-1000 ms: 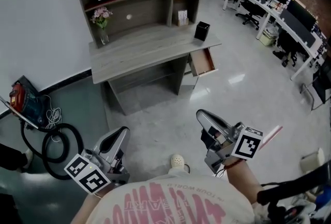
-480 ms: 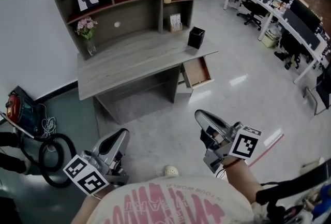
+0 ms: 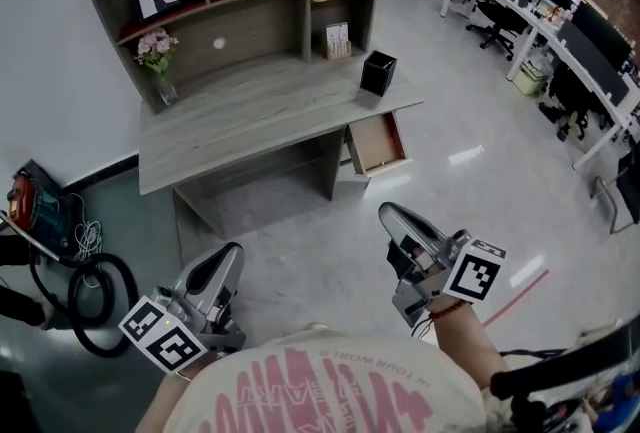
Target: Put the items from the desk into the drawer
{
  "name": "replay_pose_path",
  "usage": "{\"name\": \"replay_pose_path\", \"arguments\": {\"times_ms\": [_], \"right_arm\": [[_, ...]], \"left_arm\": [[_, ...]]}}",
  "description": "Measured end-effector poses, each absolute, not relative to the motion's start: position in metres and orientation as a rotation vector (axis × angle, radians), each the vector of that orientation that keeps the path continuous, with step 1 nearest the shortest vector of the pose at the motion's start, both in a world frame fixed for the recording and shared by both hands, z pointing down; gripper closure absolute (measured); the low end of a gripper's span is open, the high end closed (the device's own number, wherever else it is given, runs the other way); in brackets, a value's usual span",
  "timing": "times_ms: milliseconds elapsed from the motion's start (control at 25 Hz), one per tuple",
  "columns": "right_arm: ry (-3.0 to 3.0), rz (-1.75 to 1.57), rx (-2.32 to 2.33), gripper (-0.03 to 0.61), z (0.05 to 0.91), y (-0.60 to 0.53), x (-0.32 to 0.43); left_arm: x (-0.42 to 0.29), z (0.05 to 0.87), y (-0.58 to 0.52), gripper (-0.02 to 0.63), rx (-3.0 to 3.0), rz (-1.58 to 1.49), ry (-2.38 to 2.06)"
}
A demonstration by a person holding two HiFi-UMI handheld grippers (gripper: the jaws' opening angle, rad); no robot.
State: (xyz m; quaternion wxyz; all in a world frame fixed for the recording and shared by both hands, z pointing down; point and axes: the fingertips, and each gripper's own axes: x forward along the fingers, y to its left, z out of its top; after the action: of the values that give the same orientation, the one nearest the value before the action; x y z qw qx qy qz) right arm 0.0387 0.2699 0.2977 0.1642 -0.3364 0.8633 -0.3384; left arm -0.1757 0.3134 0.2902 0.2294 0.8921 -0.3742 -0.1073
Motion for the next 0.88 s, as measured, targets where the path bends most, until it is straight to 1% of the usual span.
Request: {"name": "replay_pose_path", "arguments": {"times_ms": [400, 880], "right_arm": [[2.542, -0.911, -0.942, 0.574, 0.297, 0.25, 0.043], [2.491, -0.959, -0.959, 0.574, 0.309, 0.24, 0.06]], "left_arm": [[-0.154, 0.279, 0.295, 0.594, 2.495, -0.308, -1.03], [-0.138, 0.287, 0.277, 0.594, 2.489, -0.274, -1.005]]}}
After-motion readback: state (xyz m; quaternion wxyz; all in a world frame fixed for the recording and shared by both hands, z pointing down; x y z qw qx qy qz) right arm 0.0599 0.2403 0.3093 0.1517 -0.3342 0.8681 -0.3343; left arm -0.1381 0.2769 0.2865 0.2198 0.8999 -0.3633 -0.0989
